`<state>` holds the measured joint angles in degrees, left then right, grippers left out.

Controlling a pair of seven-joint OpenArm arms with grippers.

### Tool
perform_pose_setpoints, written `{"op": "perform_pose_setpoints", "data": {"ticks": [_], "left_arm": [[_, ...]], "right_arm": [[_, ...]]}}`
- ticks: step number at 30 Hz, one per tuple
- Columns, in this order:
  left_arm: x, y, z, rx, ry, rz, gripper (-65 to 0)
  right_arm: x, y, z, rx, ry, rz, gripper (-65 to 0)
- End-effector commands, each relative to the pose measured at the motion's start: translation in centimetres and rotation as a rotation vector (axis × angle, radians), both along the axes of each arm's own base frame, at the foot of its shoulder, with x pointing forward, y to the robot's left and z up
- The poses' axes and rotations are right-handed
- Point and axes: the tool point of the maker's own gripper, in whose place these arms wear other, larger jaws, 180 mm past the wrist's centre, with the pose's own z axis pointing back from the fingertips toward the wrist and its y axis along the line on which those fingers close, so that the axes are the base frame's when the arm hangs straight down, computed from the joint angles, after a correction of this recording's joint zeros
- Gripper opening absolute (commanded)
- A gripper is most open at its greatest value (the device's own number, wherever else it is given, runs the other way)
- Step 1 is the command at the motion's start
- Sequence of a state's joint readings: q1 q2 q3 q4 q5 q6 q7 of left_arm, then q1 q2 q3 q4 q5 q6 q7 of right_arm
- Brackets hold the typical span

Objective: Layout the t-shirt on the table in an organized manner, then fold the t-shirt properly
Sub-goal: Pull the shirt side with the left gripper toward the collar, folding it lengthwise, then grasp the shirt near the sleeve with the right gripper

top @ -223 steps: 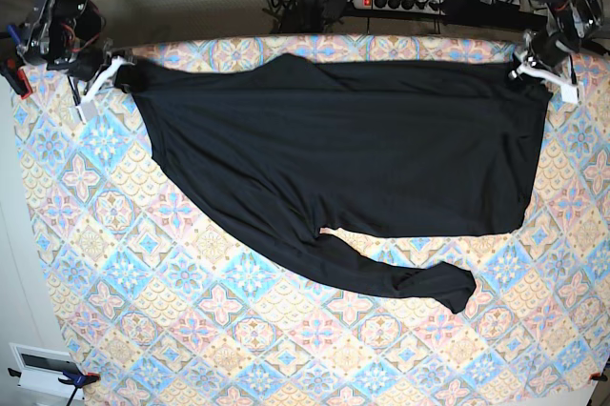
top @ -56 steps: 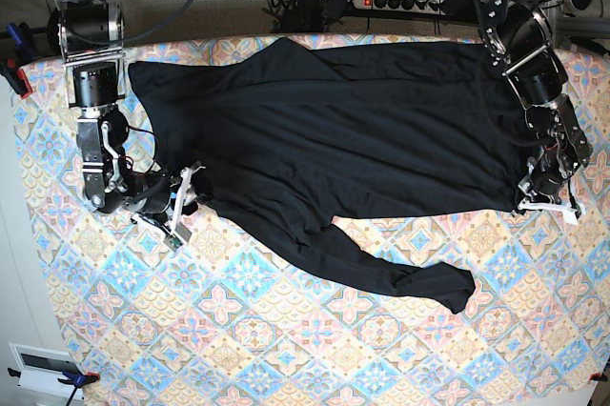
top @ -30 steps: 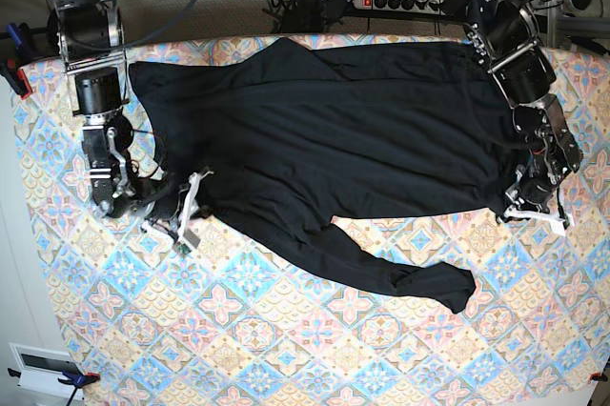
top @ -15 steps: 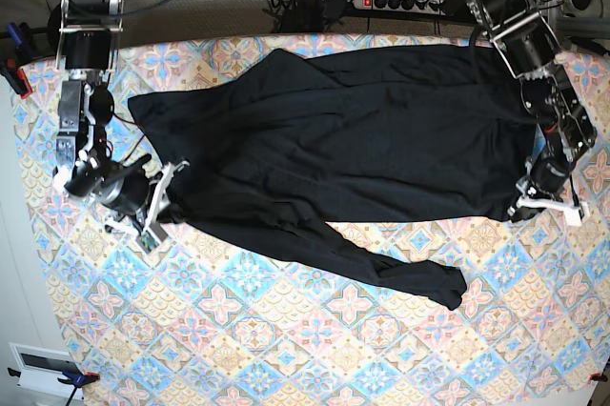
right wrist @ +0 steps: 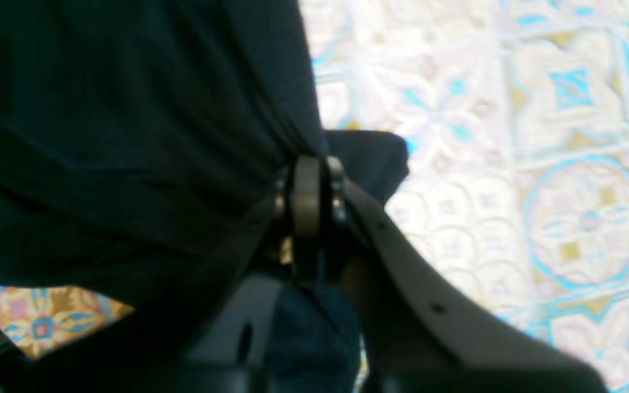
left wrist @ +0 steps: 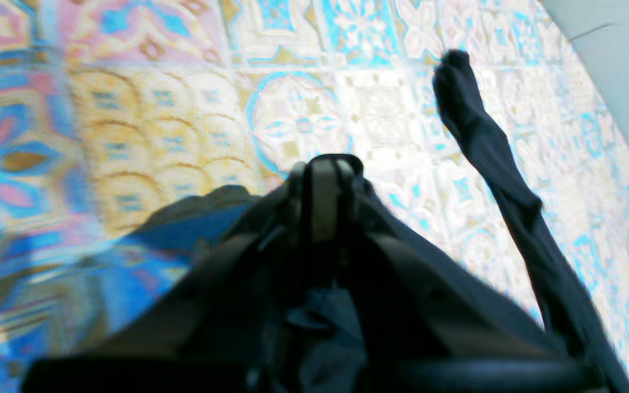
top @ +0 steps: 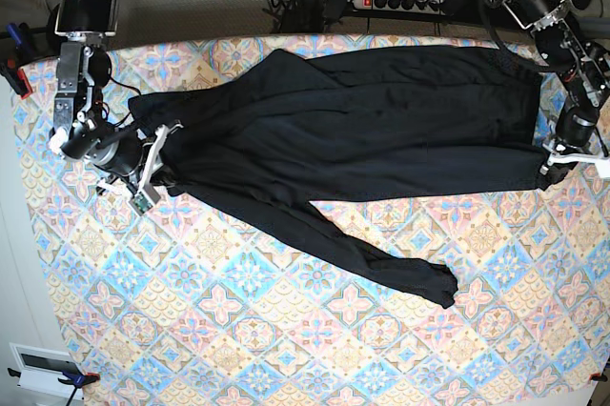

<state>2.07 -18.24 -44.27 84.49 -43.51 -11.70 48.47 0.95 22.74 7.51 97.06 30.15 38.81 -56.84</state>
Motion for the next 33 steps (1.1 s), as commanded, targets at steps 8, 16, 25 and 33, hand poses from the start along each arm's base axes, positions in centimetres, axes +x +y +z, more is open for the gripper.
{"op": "perform_pose_setpoints", "data": {"ticks": [8,16,25,33], "left_arm": [[-1.0,0.1,1.1,0.024,-0.012,-0.026,-65.0],[-2.0,1.2,1.7,0.032,-0.007,-0.033,-65.0],[-3.9,3.2,2.9,0.001,-0.008,-0.005,-64.9],[-6.4,3.1,0.2,0.022,0.102,-0.005,-64.9]], "right_arm": [[-0.5,0.4,1.0,0.012,-0.036,0.015,-65.0],[-2.1,-0.7,1.3,-0.053,-0.035,0.046,-65.0],[-3.1,-3.3,1.2,-0.074,-0.026,-0.01,-65.0],[-4.2,-3.4,0.2,-0.075,0.009,-0.013,-65.0]]}}
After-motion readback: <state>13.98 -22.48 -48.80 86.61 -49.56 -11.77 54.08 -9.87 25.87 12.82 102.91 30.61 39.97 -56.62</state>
